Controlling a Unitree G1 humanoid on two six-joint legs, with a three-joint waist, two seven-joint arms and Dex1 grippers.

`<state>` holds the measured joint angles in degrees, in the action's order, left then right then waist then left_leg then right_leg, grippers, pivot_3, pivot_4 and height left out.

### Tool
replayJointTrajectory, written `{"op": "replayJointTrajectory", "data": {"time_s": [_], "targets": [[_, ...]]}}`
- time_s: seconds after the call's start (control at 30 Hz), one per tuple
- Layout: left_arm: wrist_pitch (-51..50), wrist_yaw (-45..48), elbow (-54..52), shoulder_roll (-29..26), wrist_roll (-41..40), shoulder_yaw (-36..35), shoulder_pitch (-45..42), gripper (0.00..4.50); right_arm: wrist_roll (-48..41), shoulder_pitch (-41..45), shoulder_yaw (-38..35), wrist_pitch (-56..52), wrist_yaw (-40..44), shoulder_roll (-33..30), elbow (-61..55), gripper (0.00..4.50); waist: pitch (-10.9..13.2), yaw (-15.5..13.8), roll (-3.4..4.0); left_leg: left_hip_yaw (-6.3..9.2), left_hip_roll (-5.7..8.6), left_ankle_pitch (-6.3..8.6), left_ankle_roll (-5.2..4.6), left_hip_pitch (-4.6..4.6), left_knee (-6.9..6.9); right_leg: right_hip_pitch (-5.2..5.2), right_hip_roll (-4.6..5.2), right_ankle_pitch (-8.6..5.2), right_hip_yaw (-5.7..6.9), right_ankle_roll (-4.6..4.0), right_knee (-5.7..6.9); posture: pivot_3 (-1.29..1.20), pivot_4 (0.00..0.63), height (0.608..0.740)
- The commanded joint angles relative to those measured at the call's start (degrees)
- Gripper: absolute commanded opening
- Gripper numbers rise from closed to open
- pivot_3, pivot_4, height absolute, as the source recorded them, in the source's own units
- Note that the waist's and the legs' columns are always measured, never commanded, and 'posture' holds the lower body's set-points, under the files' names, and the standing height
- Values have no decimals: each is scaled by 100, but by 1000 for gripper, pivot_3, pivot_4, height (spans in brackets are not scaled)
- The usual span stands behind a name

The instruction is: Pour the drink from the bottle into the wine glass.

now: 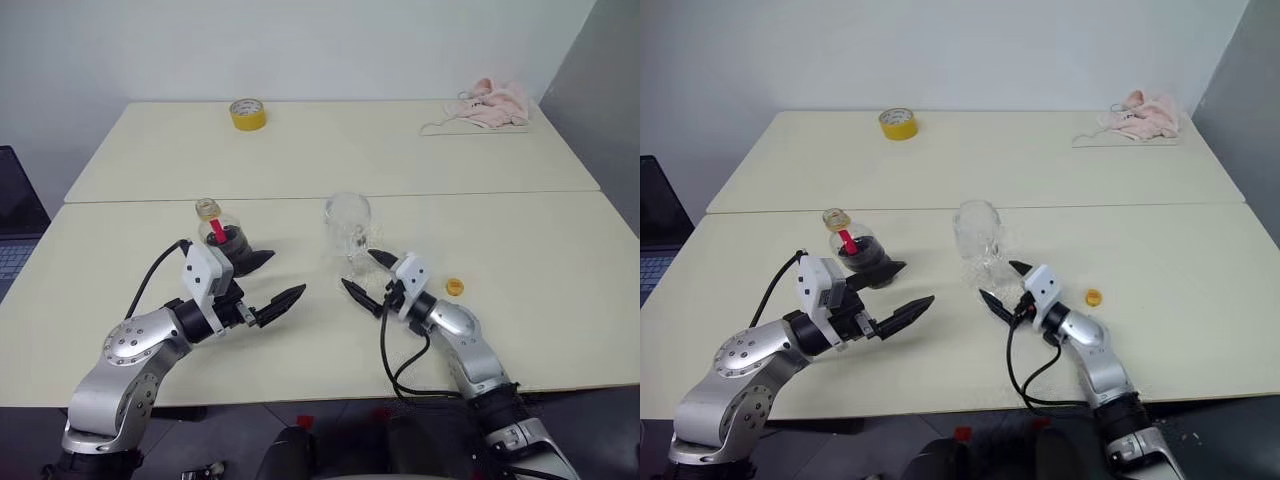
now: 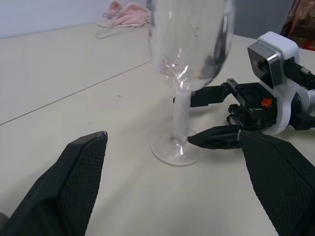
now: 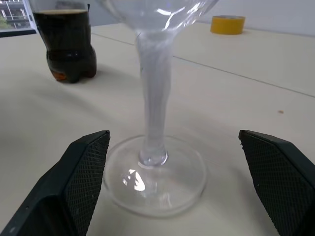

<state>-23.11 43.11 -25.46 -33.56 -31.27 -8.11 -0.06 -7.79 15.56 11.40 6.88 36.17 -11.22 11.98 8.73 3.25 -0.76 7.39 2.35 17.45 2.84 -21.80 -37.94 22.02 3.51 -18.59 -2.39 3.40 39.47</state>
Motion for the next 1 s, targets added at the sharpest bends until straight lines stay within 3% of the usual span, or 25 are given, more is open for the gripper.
{"op": "replayJointTrajectory", "data": {"time_s": [0.03, 0.4, 0.7, 1.0], "targets": [[129, -25, -277, 14, -13, -46, 49, 4500, -70, -122, -12, -129, 76, -84, -605, 4487, 0, 0, 0, 1, -1, 0, 0, 0, 0, 0, 0, 0, 0, 0, 0, 0, 150, 740], [267, -228, -300, 115, 102, -38, 33, 4500, -242, -846, -176, -760, 66, -543, -1853, 4487, 0, -43, 0, 2, 0, 1, -1, 0, 0, -3, 1, 0, 1, 0, -3, 0, 150, 740], [330, -434, -350, 252, 233, 1, -38, 4500, -290, -952, -164, -981, 213, -819, -2192, 4487, 0, -55, -1, 1, 1, 1, -1, -1, 0, -4, 0, 0, 1, 0, -5, 0, 150, 740], [304, -559, -408, 265, 165, -167, 65, 4500, -914, -1160, -480, -1738, 524, -1456, -3389, 4487, 0, -93, -2, 2, 0, 1, -1, -1, -1, -7, 0, 0, 1, 0, -8, 0, 150, 740]]}}
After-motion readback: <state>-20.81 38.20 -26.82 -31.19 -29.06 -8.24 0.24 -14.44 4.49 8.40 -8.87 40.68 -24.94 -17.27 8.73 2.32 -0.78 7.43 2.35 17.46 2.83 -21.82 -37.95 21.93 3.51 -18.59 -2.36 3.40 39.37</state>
